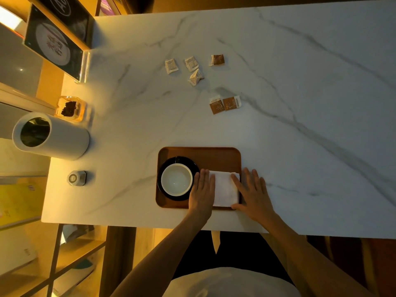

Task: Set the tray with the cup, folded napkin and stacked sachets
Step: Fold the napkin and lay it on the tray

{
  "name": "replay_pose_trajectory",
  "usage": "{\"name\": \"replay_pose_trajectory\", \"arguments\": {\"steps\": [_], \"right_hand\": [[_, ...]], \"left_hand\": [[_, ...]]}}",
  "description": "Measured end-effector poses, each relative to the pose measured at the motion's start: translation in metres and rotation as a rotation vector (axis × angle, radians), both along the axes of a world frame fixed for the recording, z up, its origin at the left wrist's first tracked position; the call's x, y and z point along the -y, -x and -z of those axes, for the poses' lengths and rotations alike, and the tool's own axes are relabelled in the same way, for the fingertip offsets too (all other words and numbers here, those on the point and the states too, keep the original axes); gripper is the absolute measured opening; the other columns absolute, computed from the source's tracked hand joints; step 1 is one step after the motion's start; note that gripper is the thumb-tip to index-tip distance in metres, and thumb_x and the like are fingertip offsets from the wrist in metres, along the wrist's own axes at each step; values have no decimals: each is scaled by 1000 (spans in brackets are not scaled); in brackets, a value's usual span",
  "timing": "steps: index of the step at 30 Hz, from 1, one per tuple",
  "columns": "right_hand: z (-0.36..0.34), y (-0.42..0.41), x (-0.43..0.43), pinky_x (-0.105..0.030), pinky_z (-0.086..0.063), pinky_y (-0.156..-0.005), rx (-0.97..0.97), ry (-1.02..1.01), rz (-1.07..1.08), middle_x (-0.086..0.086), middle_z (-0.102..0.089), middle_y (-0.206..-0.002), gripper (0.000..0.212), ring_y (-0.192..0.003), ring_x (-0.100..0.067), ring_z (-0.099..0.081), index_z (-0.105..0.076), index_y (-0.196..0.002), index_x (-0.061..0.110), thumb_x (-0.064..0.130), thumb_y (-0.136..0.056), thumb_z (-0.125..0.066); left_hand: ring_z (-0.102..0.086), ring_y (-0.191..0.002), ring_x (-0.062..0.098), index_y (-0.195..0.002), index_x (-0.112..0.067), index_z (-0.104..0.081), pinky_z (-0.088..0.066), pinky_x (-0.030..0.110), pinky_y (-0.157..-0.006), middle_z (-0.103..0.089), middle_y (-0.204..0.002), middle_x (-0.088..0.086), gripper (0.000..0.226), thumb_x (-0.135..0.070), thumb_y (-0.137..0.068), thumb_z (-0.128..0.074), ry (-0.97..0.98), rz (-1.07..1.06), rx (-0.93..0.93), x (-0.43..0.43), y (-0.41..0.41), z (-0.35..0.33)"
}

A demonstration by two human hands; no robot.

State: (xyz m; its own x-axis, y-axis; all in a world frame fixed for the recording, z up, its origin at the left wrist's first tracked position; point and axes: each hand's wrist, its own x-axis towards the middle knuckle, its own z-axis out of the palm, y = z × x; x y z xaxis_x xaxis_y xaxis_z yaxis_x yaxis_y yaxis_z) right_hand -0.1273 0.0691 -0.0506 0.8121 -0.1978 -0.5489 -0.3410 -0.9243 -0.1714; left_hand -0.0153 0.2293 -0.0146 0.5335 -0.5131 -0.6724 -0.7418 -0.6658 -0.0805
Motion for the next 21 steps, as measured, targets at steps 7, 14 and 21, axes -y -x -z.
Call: {"name": "replay_pose_trajectory", "arguments": {"steps": [7,14,21], "right_hand": [[-1,0,-2,-59,-7,-115,12,0,43,-15,-6,-161,116,-146,-42,-5,6,-149,31,83,-63,-52],[2,-1,-2,-59,-1,-116,-4,12,86,-13,6,-161,118,-146,-41,7,13,-149,34,84,-63,-51],[4,-3,1,-59,0,-117,-21,21,67,-12,12,-160,119,-146,-41,12,27,-143,38,87,-63,-46]], "left_hand": [[17,-150,36,-155,-8,4,21,48,-112,11,-163,19,102,-35,-89,-69,-9,26,26,2,1,2],[19,-149,34,-154,-10,11,21,47,-113,15,-163,17,111,-32,-85,-73,3,4,-1,3,0,10],[21,-149,35,-154,-10,12,23,47,-111,16,-163,18,112,-34,-85,-73,19,-29,-5,2,4,16]]}}
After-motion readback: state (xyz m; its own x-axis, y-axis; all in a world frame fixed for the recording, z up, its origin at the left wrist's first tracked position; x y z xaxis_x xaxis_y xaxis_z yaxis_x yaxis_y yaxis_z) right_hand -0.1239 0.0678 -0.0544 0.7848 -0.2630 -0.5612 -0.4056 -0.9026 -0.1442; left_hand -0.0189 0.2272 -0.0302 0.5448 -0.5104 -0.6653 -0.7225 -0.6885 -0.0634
